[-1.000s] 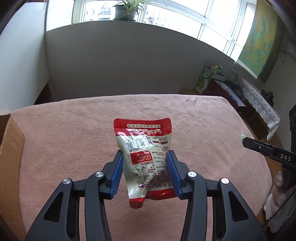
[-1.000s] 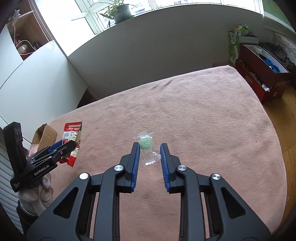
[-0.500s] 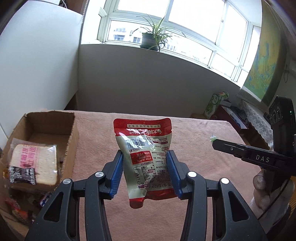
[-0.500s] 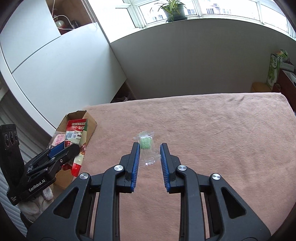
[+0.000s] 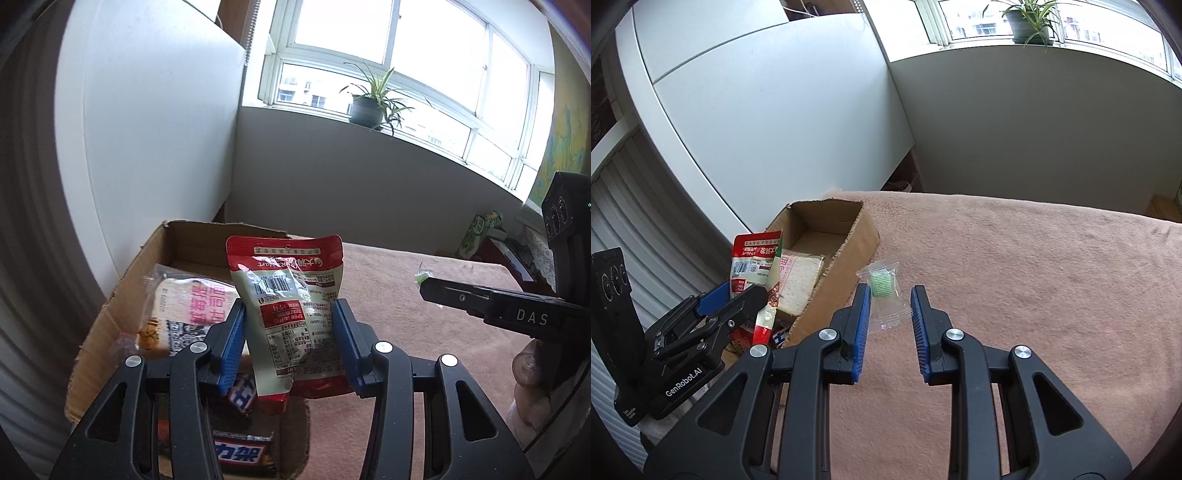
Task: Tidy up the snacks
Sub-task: 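Carry both snacks into the cardboard box and open both grippers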
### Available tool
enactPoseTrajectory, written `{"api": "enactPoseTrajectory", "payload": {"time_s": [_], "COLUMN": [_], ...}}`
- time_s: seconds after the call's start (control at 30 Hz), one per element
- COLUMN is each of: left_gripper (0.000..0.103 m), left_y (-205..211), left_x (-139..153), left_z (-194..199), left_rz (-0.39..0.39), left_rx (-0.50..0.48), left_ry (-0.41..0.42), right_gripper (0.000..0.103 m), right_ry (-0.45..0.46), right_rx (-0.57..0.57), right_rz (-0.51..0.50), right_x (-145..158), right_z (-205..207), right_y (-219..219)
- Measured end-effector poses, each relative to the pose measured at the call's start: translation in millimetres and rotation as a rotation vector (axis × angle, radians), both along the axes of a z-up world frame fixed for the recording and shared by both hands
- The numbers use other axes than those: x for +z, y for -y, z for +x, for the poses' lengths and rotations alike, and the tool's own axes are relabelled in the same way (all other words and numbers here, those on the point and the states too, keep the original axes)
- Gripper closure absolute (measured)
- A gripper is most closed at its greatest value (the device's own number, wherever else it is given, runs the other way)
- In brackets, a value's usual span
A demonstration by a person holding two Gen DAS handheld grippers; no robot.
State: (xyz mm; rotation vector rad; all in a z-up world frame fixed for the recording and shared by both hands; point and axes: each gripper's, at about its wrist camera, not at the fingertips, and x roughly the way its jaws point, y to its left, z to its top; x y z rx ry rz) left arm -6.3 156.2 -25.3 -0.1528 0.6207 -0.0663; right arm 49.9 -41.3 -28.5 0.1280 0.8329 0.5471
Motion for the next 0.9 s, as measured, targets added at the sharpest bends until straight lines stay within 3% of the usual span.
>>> {"api": "enactPoseTrajectory", "payload": {"time_s": [0.37,0.47,0.53,0.6,0.63,0.9], "left_gripper": [0.058,0.047,0.045,0.045,0.045,0.045], "left_y": [-57.7,-57.4,-56.4,-58.6,-64.2,-73.5], "left_x": [-9.0,-10.5,-8.4,-5.7,-5.0,-1.8], "left_z": [-2.9,0.3,-0.4,-1.7,-5.8,-16.7], "left_rz": [-0.038,-0.039,-0.040,-0.049,-0.053,-0.069], "left_rx": [0.099,0.094,0.101,0.108,0.112,0.144], "left_ry": [-0.024,-0.032,-0.024,-0.016,-0.011,0.005], "right_gripper": [0.080,0.079,0.075,0.052,0.048,0.046], "right_ry": [0.017,0.019,0.042,0.064,0.078,0.097], "right_rx": [0.141,0.209,0.231,0.248,0.248,0.221], "right_rz": [-0.011,-0.036,-0.067,-0.093,-0.100,-0.092], "right_x": [-7.1,-13.1,-16.7,-17.2,-16.6,-9.2], "right_z": [-13.9,-22.3,-27.8,-34.9,-38.7,-44.6], "right_y": [-73.1,-93.1,-103.1,-109.7,-111.4,-94.1]}}
